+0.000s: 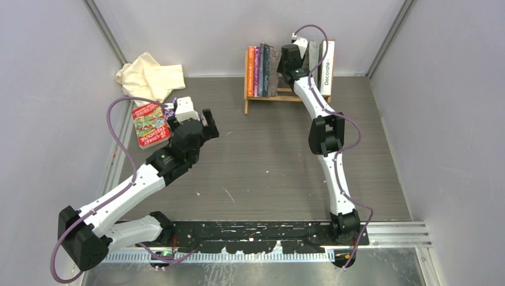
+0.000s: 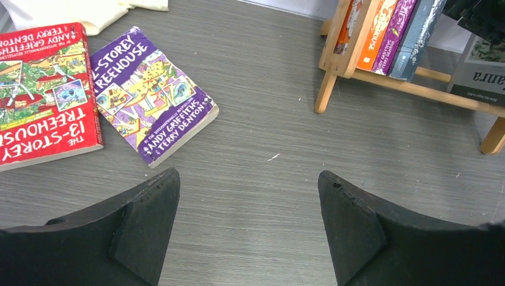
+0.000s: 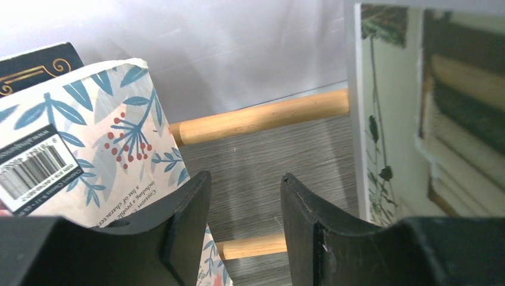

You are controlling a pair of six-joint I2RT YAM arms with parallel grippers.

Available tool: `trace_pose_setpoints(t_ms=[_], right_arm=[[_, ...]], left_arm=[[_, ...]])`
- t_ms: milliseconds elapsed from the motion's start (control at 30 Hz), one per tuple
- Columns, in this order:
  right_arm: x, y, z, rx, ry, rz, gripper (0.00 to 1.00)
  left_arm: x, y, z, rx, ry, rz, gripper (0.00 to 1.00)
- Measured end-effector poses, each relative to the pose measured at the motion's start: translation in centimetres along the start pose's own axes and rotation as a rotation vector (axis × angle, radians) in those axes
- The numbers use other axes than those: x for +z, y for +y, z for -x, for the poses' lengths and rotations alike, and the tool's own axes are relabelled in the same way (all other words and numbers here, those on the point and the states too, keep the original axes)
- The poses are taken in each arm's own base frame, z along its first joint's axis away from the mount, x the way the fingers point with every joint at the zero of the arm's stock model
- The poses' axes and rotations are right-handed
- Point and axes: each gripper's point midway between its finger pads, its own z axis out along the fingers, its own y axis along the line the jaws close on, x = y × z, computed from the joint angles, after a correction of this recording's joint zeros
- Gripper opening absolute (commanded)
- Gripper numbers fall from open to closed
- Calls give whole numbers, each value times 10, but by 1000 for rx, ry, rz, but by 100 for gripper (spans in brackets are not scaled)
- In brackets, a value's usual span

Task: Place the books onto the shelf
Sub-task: Adjust the book on the shelf, then move the book to the center of the board.

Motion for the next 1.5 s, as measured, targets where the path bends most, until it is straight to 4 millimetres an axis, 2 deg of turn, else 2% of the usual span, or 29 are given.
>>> trace_pose_setpoints(t_ms=[233, 400, 533, 667, 767, 867, 967, 1133, 1267, 1367, 1500], right_arm=[[-23, 2, 27, -47, -40, -6, 61], [-59, 21, 51, -87, -79, 16, 67], [-98, 55, 64, -115, -108, 70, 74], [-136, 98, 65, -134, -128, 152, 76], [-160, 128, 57, -148, -125, 211, 77], [-175, 147, 45, -161, -102, 250, 77], [-180, 152, 31, -164, -68, 266, 77], [-177, 144, 9, -168, -7, 262, 78], [-176, 140, -2, -161, 23, 263, 78], [-176, 143, -5, -144, 31, 275, 78], [-176, 147, -9, -127, 42, 293, 78]], left_arm=[[-6, 6, 4, -26, -17, 5, 87], [-13, 27, 2, -91, -26, 63, 90], [-17, 57, 1, -162, -33, 154, 91], [-18, 86, -1, -197, -37, 266, 92], [-19, 113, -9, -178, -19, 385, 93], [-16, 132, -17, -137, 19, 486, 97], [-8, 147, -24, -98, 68, 583, 99], [8, 174, -43, -74, 141, 708, 99], [21, 200, -58, -89, 202, 792, 99], [35, 210, -70, -79, 255, 831, 99], [51, 214, -85, -54, 311, 834, 98]])
